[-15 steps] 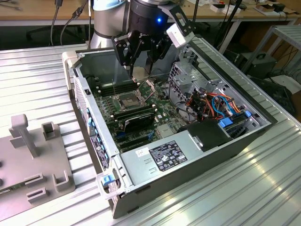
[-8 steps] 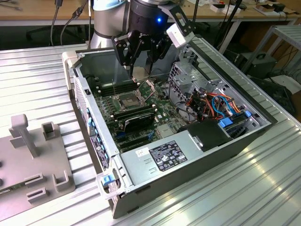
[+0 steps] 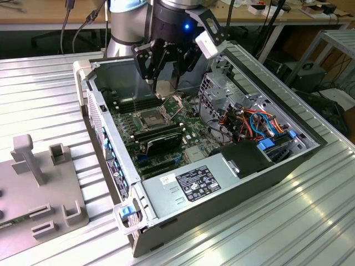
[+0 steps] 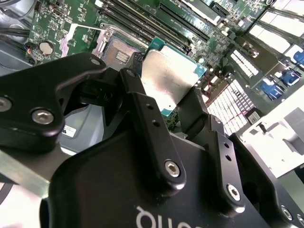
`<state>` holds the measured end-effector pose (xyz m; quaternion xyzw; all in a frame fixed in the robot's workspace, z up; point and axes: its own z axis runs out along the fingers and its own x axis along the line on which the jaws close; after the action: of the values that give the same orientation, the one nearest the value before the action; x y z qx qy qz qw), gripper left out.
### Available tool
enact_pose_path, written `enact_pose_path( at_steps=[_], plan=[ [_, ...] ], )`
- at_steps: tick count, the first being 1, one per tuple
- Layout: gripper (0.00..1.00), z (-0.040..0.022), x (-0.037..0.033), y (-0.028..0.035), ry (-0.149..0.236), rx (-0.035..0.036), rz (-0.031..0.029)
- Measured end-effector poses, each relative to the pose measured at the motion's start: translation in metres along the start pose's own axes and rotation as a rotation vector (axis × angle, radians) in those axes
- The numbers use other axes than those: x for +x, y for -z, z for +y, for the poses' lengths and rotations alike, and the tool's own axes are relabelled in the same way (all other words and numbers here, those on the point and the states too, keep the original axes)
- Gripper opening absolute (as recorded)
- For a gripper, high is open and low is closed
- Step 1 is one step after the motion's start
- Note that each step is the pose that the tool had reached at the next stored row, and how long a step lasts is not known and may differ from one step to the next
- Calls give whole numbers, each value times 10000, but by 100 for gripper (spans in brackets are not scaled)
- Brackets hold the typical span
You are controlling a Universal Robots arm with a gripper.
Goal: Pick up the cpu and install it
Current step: 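Pick up the cpu and move it towards the insertion slot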
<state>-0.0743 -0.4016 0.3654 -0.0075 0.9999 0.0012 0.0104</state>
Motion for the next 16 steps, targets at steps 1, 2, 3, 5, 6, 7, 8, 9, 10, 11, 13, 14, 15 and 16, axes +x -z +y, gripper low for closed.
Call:
enact_pose_path(
  at_steps=[1,2,3,5,6,7,8,9,10,11,13,14,15,16],
  plan=[
    [55,1,-1,-16,-1,0,0],
    [55,3,-1,-25,-1,1,1],
    [55,3,-3,-34,-1,0,0],
    [55,3,-10,-60,0,-1,-1],
    [55,4,-12,-71,0,-1,0],
    [55,4,-14,-81,-1,-1,0],
    [55,3,-19,-93,1,-1,0],
    [55,3,-30,-107,1,0,-1],
    [55,3,-42,-120,0,0,0],
    [55,3,-61,-142,0,-1,0],
    [55,5,-83,-176,0,1,0],
    [55,10,-94,-200,0,1,1],
    [55,15,-104,-221,0,0,0],
    [55,21,-116,-246,1,-1,0]
  ],
)
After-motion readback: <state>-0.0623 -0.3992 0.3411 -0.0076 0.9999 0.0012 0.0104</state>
